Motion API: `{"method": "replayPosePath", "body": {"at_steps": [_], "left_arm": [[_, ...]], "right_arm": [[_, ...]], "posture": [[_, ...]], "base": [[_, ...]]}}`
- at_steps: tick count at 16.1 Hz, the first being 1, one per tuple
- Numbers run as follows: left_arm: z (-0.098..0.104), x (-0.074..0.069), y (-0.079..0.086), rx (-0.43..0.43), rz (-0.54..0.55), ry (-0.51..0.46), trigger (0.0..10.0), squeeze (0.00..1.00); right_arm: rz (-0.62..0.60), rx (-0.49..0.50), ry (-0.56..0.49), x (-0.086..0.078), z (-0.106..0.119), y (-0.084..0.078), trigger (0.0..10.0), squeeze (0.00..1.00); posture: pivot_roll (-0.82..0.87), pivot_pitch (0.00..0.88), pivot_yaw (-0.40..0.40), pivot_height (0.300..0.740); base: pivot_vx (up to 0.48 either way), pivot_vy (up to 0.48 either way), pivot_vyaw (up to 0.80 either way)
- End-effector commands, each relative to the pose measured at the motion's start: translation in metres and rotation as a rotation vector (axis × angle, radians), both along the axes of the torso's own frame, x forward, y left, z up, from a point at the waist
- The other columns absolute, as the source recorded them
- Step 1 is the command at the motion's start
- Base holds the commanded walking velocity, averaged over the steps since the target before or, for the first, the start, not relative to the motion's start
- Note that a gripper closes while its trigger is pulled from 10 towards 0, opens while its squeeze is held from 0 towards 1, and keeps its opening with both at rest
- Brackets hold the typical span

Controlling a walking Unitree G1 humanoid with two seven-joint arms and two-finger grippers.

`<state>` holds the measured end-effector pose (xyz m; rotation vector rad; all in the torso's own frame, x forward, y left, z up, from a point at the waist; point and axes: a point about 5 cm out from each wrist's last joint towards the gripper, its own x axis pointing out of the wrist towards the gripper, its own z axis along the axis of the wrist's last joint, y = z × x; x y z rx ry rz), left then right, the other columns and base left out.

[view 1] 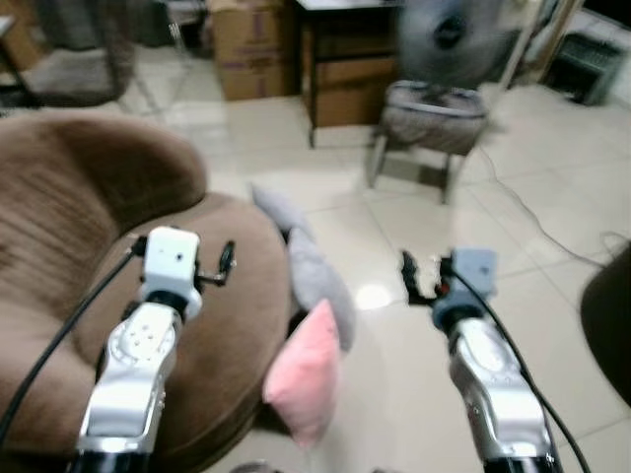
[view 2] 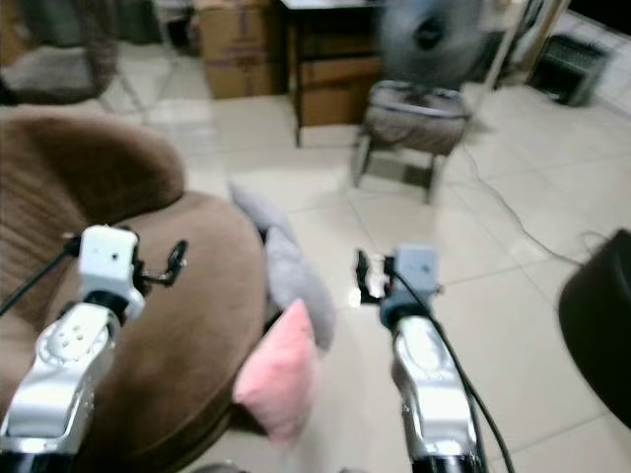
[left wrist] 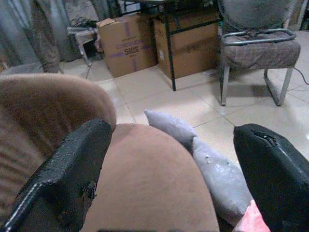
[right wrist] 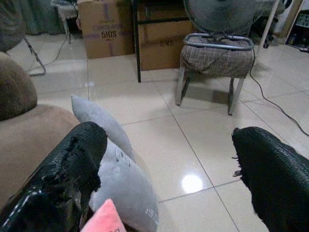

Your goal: Move the pillow to the sofa from floor

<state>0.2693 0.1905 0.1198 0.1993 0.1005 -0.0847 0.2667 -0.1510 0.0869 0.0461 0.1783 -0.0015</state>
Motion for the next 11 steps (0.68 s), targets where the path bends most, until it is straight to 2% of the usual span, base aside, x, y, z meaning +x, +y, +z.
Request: {"method": "replayPosePath", "body": {"at_steps": [1, 2, 5, 11], "left_arm": [[0.0021, 0.0007, 0.0007, 0.020, -0.002, -0.003, 10.0, 0.00], [0.0035, 0.0010, -0.0001, 0.034, -0.013, -0.016, 10.0, 0.00], [0.0065, -0.0001, -0.0032, -0.019, -0.045, -0.033, 10.0, 0.00], [0.0100, 0.0019, -0.0013, -0.048, -0.019, -0.052, 10.0, 0.00]], "right_arm": [[-0.001, 0.008, -0.023, 0.0017, 0.0050, 0.0015, 10.0, 0.00], [-0.002, 0.008, -0.023, 0.0018, 0.0052, 0.0015, 10.0, 0.00], [-0.003, 0.010, -0.025, 0.0023, 0.0057, 0.0014, 10.0, 0.00], [-0.001, 0.012, -0.025, 0.0042, 0.0064, 0.0019, 10.0, 0.00]], "posture": [[0.02, 0.000, -0.008, 0.740], [0.02, 0.000, -0.008, 0.740], [0.02, 0.000, -0.008, 0.740], [0.02, 0.000, -0.013, 0.740]], "base": [[0.000, 0.000, 0.00], [0.000, 0.000, 0.00], [0.000, 0.000, 0.00], [0.000, 0.000, 0.00]]}}
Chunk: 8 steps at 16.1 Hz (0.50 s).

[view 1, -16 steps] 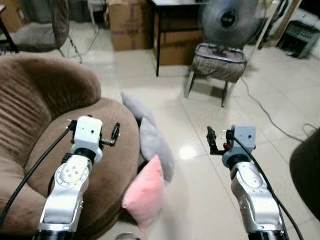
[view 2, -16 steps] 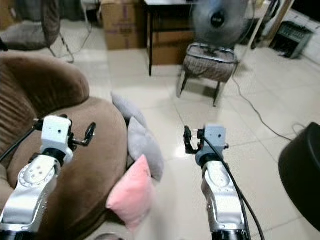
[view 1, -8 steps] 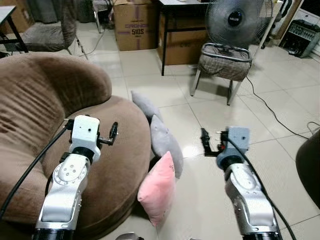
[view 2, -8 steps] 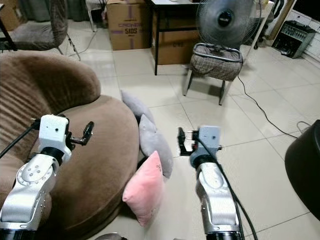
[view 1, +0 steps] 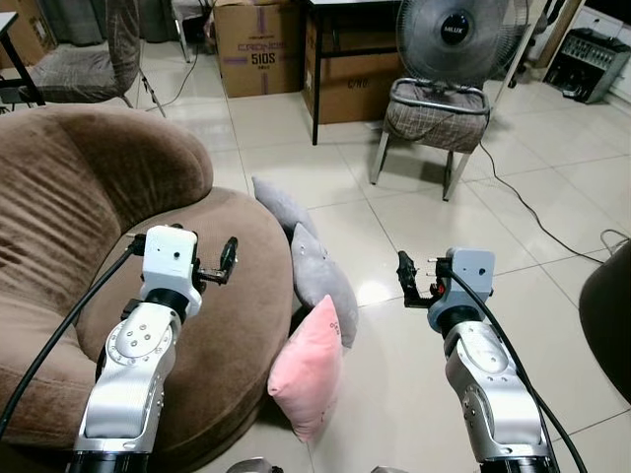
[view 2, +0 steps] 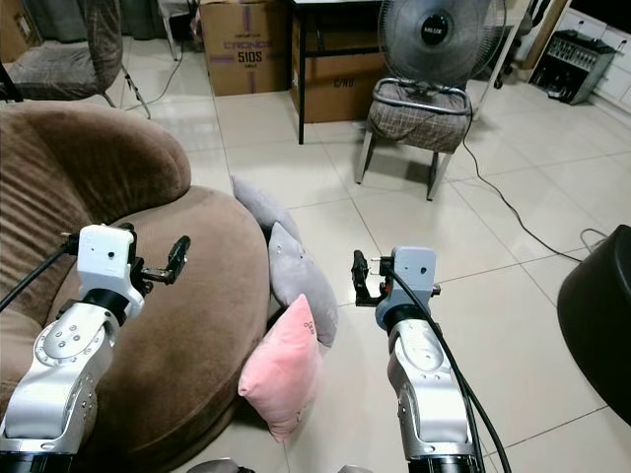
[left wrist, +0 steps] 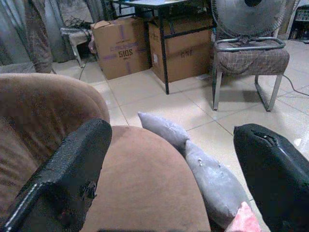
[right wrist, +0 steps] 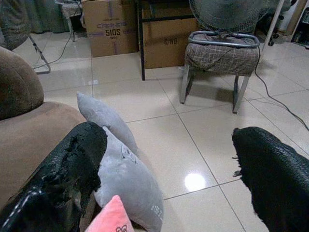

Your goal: Move the pillow to the sofa from floor

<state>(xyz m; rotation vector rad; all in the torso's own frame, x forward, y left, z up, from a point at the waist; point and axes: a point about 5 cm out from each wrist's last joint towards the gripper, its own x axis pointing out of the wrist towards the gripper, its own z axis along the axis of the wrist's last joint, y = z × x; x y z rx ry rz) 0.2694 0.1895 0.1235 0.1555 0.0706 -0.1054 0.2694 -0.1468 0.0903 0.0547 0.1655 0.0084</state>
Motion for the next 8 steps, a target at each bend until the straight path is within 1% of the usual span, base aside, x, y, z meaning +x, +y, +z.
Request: {"method": "replayPosePath", "body": {"at_steps": [1, 2, 3, 6, 7, 8], "left_arm": [[0.0058, 0.0020, -0.0001, -0.014, 0.005, -0.018, 10.0, 0.00], [0.0054, 0.0016, -0.0003, -0.027, 0.009, -0.008, 10.0, 0.00], [0.0042, 0.0009, -0.0022, -0.065, -0.009, 0.020, 10.0, 0.00], [0.0042, 0.0011, -0.0023, -0.095, -0.006, 0.032, 10.0, 0.00], [0.0041, 0.0010, -0.0050, -0.131, -0.035, 0.037, 10.0, 0.00], [0.0040, 0.0026, -0.0029, -0.006, -0.002, 0.002, 10.0, 0.00]], "right_arm": [[-0.010, 0.005, -0.011, 0.0020, 0.0027, -0.0019, 10.0, 0.00], [-0.010, 0.006, -0.011, 0.0020, 0.0025, -0.0017, 10.0, 0.00], [-0.010, 0.007, -0.010, 0.0022, 0.0025, -0.0015, 10.0, 0.00], [-0.013, 0.006, -0.011, 0.0023, 0.0029, -0.0019, 10.0, 0.00], [-0.016, 0.005, -0.011, 0.0021, 0.0030, -0.0028, 10.0, 0.00], [-0.018, 0.004, -0.011, 0.0021, 0.0029, -0.0033, 10.0, 0.00]], "posture": [[0.02, 0.000, -0.014, 0.740], [0.02, 0.000, -0.014, 0.740], [0.03, 0.000, -0.013, 0.740], [0.02, 0.000, -0.009, 0.740], [0.02, 0.000, -0.009, 0.740], [0.02, 0.000, -0.009, 0.740]], "base": [[0.000, 0.000, 0.00], [0.000, 0.000, 0.00], [0.000, 0.000, 0.00], [0.000, 0.000, 0.00], [0.000, 0.000, 0.00], [0.000, 0.000, 0.00]]}}
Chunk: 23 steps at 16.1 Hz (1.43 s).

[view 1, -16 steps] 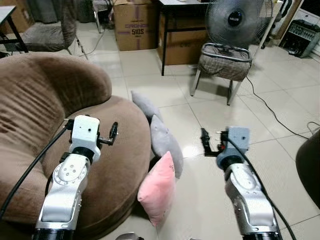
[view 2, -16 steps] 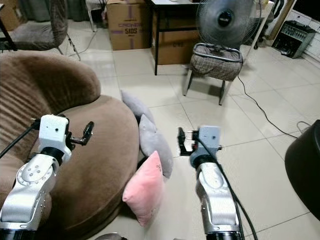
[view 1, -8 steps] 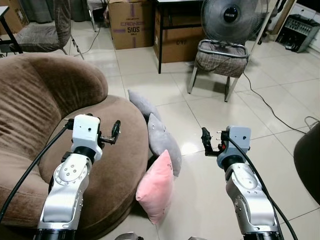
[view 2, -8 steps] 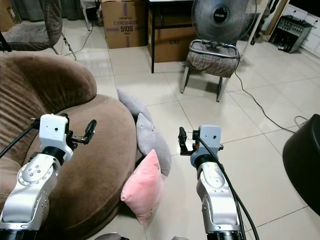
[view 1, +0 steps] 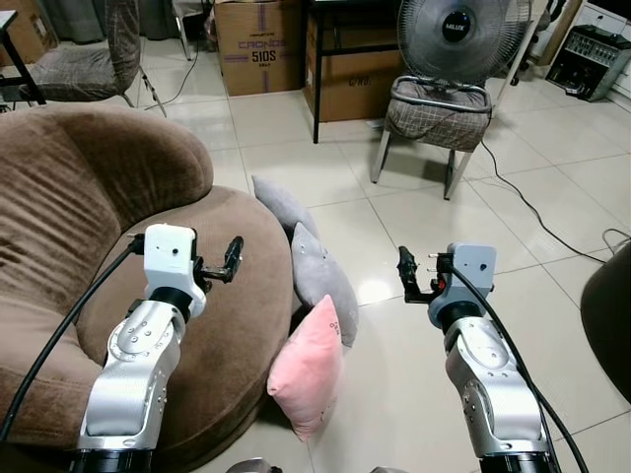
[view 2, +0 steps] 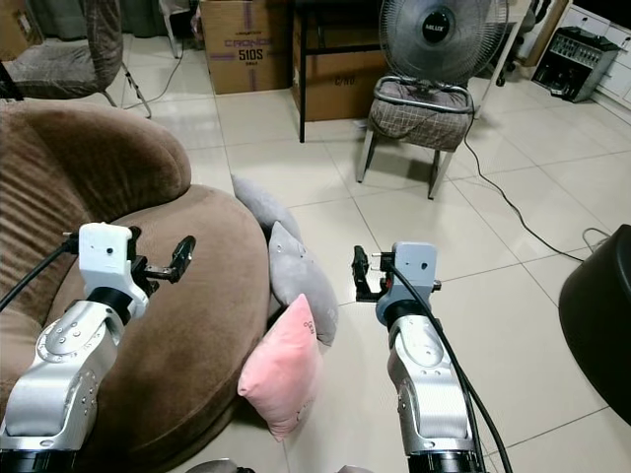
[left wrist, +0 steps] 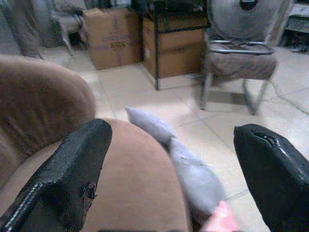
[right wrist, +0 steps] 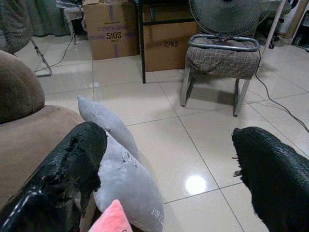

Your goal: Move the pillow to the sofa from floor

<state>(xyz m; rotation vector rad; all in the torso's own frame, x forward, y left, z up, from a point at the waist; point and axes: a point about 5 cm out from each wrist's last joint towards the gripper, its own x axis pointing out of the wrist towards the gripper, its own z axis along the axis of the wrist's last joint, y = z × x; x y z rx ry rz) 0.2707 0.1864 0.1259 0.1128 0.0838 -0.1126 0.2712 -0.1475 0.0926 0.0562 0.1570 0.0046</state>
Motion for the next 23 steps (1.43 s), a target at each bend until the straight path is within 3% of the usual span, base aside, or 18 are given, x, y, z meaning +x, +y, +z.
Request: {"method": "replayPosePath", "body": {"at_steps": [1, 4, 5, 10, 23], "left_arm": [[0.000, 0.001, 0.000, 0.012, 0.006, -0.010, 10.0, 0.00], [-0.001, 0.001, 0.007, 0.062, 0.058, 0.007, 10.0, 0.00], [0.001, 0.000, 0.008, 0.054, 0.048, -0.033, 10.0, 0.00], [-0.005, -0.003, 0.012, 0.090, 0.051, -0.025, 10.0, 0.00], [-0.009, -0.005, 0.008, 0.088, 0.005, -0.010, 10.0, 0.00]], "right_arm": [[-0.014, 0.002, -0.002, 0.000, 0.001, -0.002, 10.0, 0.00], [-0.007, 0.002, 0.002, 0.001, 0.001, -0.002, 10.0, 0.00], [-0.004, -0.001, 0.001, 0.001, 0.001, -0.002, 10.0, 0.00], [-0.011, -0.027, -0.009, 0.003, 0.002, -0.004, 10.0, 0.00], [0.001, -0.032, -0.013, 0.004, 0.003, -0.005, 10.0, 0.00]], "posture": [[0.02, 0.000, -0.009, 0.740], [0.02, 0.000, -0.013, 0.740], [0.02, 0.000, -0.015, 0.740], [0.02, 0.000, -0.014, 0.740], [0.02, 0.000, -0.022, 0.740]], "base": [[0.000, 0.000, 0.00], [0.000, 0.000, 0.00], [0.000, 0.000, -0.80], [0.000, 0.000, -0.32], [0.402, 0.000, -0.14]]}}
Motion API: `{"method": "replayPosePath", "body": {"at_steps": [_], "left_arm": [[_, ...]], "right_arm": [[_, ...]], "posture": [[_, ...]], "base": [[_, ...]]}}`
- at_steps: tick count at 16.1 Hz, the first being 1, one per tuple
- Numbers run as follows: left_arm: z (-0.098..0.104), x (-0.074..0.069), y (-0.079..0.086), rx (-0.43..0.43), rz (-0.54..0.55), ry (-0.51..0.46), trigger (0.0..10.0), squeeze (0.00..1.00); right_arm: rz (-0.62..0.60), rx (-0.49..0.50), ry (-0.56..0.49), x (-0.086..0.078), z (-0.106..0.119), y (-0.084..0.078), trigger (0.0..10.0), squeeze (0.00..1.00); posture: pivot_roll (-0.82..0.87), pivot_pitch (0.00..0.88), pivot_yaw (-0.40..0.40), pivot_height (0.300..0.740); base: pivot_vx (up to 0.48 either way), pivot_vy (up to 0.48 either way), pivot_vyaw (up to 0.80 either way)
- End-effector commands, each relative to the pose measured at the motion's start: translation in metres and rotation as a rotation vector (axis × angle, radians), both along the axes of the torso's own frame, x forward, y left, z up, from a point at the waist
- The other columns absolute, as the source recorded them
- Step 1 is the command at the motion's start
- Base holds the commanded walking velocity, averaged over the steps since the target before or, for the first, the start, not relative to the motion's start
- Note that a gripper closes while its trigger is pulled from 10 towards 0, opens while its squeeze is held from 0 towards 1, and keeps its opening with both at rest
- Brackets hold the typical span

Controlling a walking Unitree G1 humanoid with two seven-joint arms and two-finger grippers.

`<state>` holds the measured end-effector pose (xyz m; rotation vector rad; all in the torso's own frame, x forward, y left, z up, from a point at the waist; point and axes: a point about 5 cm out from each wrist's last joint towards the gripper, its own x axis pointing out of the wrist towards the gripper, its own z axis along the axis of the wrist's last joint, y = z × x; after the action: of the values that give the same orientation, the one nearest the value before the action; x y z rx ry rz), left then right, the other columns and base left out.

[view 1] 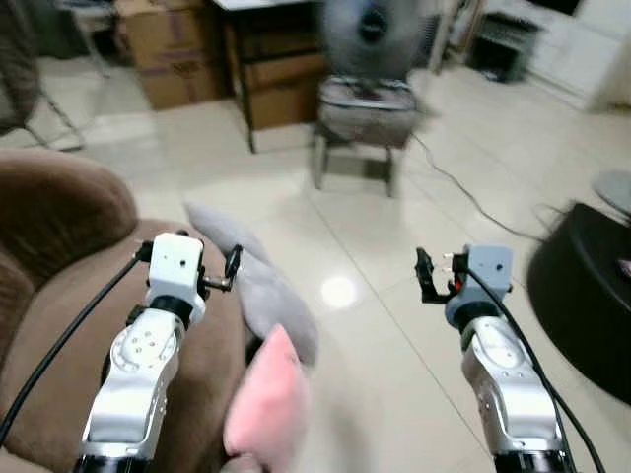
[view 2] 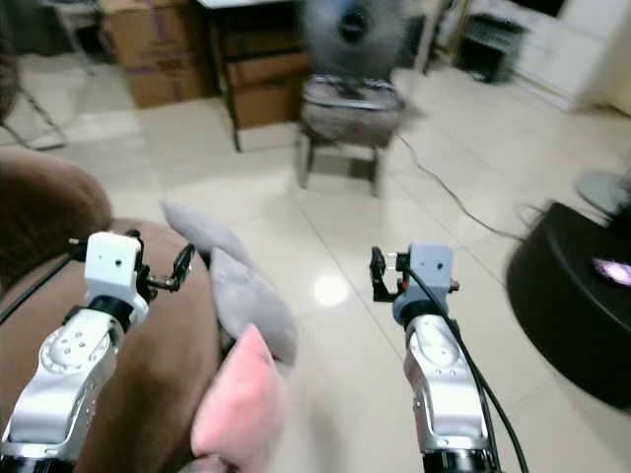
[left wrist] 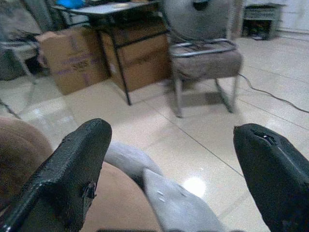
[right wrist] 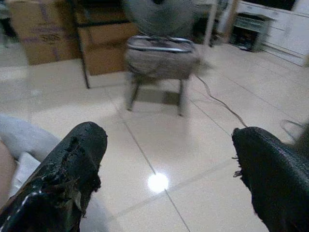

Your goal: Move the pillow to the sofa from floor

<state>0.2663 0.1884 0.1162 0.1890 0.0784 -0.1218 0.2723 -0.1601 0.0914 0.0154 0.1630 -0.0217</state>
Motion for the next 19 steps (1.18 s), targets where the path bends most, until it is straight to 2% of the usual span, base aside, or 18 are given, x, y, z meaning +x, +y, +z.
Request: {"method": "replayPosePath", "body": {"at_steps": [1, 8, 17, 19], "left_arm": [[0.0005, -0.0010, 0.0066, 0.015, 0.018, -0.001, 10.0, 0.00], [-0.0023, -0.0024, 0.0075, 0.036, 0.004, 0.005, 10.0, 0.00], [-0.0060, -0.0052, 0.0063, 0.052, -0.014, 0.015, 10.0, 0.00], [-0.0062, -0.0052, 0.0060, 0.054, -0.016, 0.016, 10.0, 0.00]], "right_arm": [[0.027, 0.019, -0.022, 0.0030, 0.0047, 0.0080, 10.0, 0.00], [0.044, 0.054, -0.020, 0.0011, 0.0044, 0.0101, 10.0, 0.00], [0.056, 0.045, -0.013, 0.0000, 0.0021, 0.0110, 10.0, 0.00], [0.055, 0.045, -0.015, 0.0000, 0.0022, 0.0111, 10.0, 0.00]], "posture": [[0.02, 0.000, -0.022, 0.740], [0.02, 0.000, -0.018, 0.736], [0.03, 0.000, -0.023, 0.662], [0.03, 0.000, -0.023, 0.657]], "base": [[0.416, 0.000, 0.00], [0.044, 0.000, 0.00], [0.000, 0.000, 0.00], [0.000, 0.000, 0.00]]}}
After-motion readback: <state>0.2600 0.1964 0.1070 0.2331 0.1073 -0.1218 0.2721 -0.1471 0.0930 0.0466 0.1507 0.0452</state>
